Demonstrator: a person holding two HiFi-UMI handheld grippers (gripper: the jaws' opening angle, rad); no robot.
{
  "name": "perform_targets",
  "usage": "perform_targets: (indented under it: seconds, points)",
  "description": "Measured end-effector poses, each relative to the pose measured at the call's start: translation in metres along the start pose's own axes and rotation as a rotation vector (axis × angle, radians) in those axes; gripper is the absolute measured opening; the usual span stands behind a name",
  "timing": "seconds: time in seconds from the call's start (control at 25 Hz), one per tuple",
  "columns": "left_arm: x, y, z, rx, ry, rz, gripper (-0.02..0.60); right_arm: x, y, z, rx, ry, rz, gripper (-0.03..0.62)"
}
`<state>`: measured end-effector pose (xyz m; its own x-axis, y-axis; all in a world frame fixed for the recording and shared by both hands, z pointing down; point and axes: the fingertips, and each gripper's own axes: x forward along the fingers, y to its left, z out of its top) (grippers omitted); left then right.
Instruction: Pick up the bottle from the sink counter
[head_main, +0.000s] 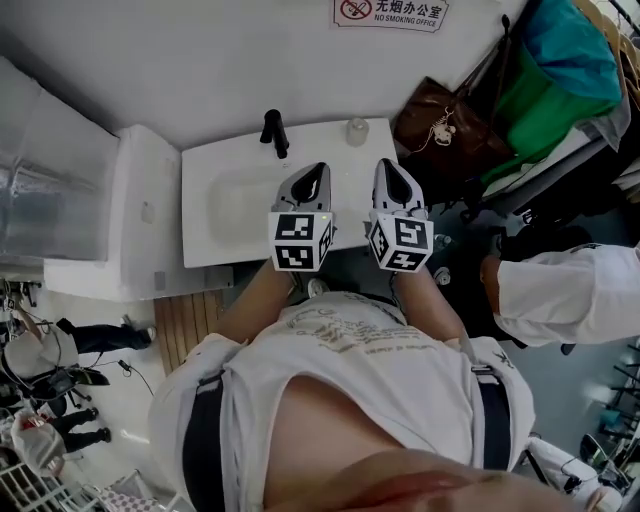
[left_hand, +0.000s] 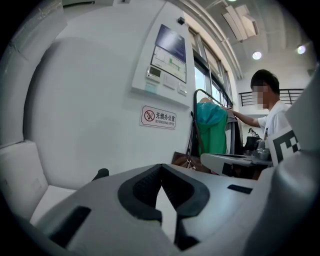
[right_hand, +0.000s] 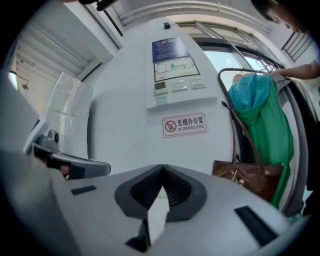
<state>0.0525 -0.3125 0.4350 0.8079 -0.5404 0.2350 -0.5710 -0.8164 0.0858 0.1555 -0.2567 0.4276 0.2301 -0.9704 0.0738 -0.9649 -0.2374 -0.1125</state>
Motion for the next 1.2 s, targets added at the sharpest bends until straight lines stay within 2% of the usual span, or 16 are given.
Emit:
perform_targets:
  seconds: [0.32,0.44,0.6,0.88,1.0,1.2]
  points:
    - [0.026,0.009,-0.010,-0.030,0.041,0.033,0.021,0.014,-0.010,-0.014,0.030,0.028,0.085,0.023]
    - [0.035,0.011,-0.007,-0.031,0.039,0.072,0.021,0.028,-0.016,-0.012,0.008,0.016,0.134,0.023]
    - [0.040,0.012,0.001,-0.026,0.035,0.130,0.021,0.048,-0.033,-0.011,-0.029,0.024,0.140,0.023]
    - [0.041,0.024,0.011,-0.033,0.019,0.227,0.021,0.090,-0.039,-0.029,-0.017,0.004,0.235,0.023]
    - [0.038,0.030,0.008,-0.034,0.024,0.269,0.021,0.109,-0.043,-0.039,-0.012,0.002,0.241,0.023]
    - [0.034,0.040,0.004,-0.035,0.039,0.325,0.021,0.140,-0.050,-0.061,-0.067,0.036,0.211,0.023]
